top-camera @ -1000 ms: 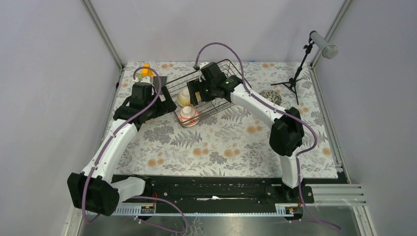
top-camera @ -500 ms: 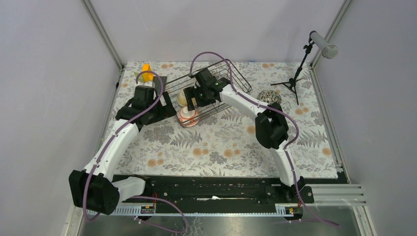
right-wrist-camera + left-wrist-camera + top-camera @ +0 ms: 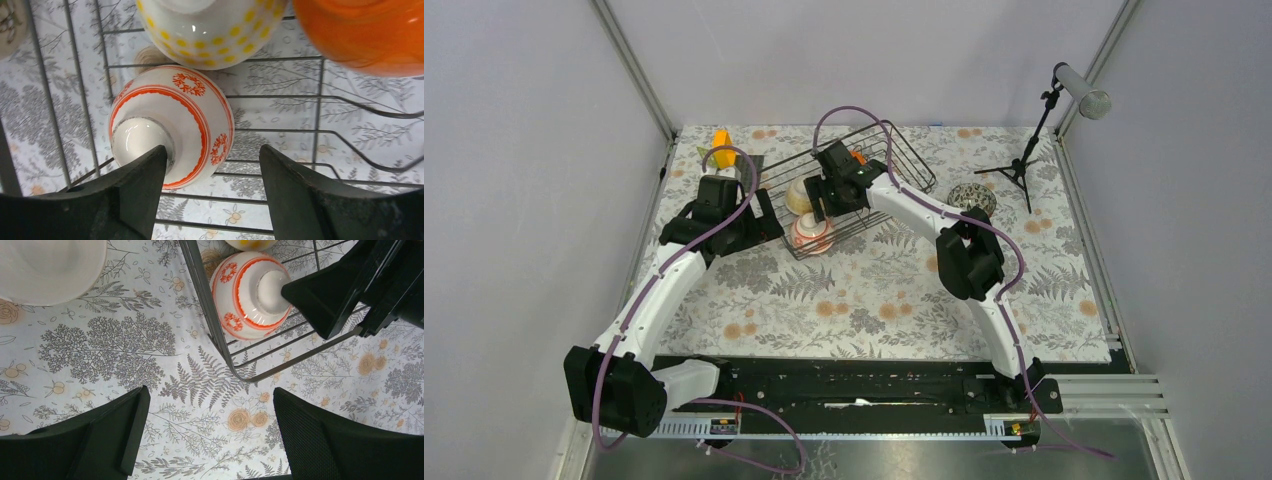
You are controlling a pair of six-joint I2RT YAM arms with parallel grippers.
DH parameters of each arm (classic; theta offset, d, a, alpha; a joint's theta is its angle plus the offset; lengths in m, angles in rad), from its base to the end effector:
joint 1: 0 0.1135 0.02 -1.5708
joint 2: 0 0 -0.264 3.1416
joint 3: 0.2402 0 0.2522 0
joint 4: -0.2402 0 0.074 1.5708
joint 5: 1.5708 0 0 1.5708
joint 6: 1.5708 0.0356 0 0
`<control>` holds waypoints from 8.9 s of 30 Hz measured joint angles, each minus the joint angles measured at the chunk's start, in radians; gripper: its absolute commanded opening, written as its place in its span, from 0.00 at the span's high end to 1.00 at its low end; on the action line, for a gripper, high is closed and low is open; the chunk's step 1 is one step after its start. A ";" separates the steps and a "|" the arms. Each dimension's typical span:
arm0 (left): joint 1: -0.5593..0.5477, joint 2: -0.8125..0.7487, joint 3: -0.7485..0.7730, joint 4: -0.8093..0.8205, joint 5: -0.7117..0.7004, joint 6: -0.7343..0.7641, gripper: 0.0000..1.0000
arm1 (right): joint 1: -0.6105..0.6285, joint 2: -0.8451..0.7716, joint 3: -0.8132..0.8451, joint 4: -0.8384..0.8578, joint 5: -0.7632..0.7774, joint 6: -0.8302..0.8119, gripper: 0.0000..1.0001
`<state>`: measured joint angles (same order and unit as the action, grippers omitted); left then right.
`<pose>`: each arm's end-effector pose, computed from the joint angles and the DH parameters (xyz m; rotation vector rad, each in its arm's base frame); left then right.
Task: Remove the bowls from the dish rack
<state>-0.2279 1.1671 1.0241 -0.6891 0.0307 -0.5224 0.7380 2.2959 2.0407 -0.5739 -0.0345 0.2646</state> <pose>0.2346 -0.0555 0.2997 -0.3434 2.4138 -0.3807 0.3848 0.3516 0.2265 -0.5932 2.3888 0.4972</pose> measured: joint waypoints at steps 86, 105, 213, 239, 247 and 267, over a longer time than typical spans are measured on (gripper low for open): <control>0.000 0.100 0.057 -0.046 0.021 -0.025 0.01 | -0.150 0.063 -0.005 0.110 -0.457 0.181 0.41; 0.000 0.112 0.090 -0.042 0.014 -0.023 0.01 | -0.110 -0.020 0.121 0.005 -0.190 0.001 0.42; -0.001 0.070 0.113 -0.081 -0.001 -0.029 0.01 | 0.087 0.083 0.116 -0.074 0.189 -0.227 0.43; -0.002 0.064 0.114 -0.082 -0.036 -0.035 0.01 | 0.089 0.042 0.141 -0.043 0.216 -0.275 1.00; -0.002 0.090 0.116 -0.076 -0.035 -0.035 0.01 | 0.089 -0.110 0.137 -0.040 0.222 -0.278 1.00; -0.002 0.238 0.119 0.031 -0.072 -0.051 0.01 | 0.086 -0.648 -0.528 -0.157 0.394 -0.118 1.00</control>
<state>-0.2298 1.4055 1.1435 -0.6579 -0.0410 -0.5732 0.8242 1.6482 1.5124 -0.7311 0.3595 0.1463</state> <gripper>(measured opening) 0.987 0.056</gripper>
